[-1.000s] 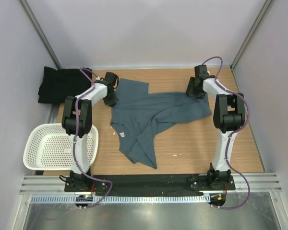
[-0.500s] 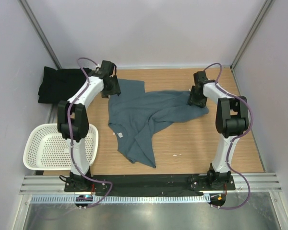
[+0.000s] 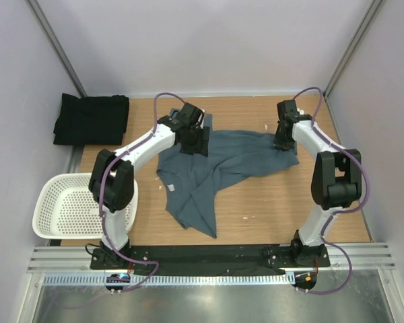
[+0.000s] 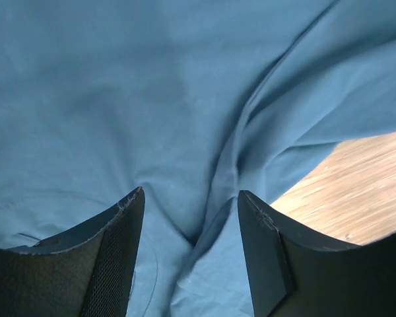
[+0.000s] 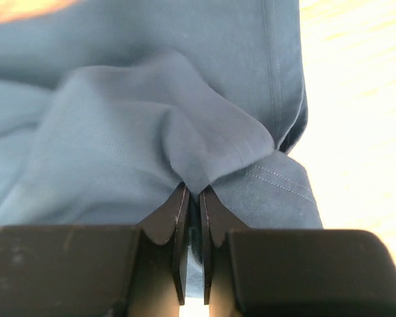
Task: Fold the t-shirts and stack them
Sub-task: Flatten the tshirt out
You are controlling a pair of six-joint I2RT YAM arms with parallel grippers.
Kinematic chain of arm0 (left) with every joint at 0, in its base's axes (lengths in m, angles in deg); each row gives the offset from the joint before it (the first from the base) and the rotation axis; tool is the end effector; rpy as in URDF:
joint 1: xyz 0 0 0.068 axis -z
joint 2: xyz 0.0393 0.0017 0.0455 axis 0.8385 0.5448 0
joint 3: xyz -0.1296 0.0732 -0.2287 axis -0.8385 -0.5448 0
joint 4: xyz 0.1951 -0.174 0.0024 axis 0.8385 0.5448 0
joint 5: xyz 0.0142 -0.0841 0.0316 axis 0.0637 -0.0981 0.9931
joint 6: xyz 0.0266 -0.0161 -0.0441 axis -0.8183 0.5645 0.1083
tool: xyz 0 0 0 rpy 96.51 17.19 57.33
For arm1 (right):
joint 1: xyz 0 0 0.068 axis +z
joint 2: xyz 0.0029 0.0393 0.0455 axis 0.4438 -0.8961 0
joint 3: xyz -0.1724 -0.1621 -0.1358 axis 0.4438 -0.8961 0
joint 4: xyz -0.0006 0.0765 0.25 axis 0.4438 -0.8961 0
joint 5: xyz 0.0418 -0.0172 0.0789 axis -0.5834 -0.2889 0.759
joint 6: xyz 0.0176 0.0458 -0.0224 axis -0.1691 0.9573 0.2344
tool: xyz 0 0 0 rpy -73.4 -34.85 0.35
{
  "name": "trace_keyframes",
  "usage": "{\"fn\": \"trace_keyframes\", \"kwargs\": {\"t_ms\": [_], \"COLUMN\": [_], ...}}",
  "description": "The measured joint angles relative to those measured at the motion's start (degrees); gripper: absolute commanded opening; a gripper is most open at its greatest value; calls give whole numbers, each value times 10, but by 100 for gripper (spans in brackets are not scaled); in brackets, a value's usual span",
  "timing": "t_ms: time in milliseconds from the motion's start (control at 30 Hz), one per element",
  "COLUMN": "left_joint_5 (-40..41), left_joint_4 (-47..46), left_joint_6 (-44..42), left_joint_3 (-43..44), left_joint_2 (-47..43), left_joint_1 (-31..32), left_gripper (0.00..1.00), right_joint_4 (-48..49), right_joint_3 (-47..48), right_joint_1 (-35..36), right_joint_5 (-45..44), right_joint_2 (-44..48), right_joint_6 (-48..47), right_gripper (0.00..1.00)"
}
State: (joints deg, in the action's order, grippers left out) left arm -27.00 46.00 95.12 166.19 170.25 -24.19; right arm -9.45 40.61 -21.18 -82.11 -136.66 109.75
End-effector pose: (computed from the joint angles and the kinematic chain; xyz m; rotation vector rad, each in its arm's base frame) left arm 0.3541 -0.2316 0.2542 0.2123 2.6245 -0.4750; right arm 0.3819 0.0264 0.2097 0.4664 2.6181 -0.1579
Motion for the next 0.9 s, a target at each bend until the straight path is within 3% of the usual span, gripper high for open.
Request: {"fn": "trace_keyframes", "kwargs": {"t_ms": [333,467,600,900], "left_joint_5": [1,-11,-25,-65], "left_joint_4": [-19,-37,-51,-74], "left_joint_6": [44,63,59,35], "left_joint_3": [-109,-142,-146,-146], "left_joint_2": [1,1,-4,-13], "left_joint_1": [-11,-8,12,87], "left_gripper": [59,57,57,53], "right_joint_4": [-4,-21,-60,-117], "right_joint_3": [-76,-115,-138,-76], "right_joint_1": [0,0,0,0], "right_joint_5": [0,-9,-17,-13], "right_joint_2": [141,143,142,144], "right_joint_6": [-2,0,4,9], "right_gripper": [18,26,45,48]}}
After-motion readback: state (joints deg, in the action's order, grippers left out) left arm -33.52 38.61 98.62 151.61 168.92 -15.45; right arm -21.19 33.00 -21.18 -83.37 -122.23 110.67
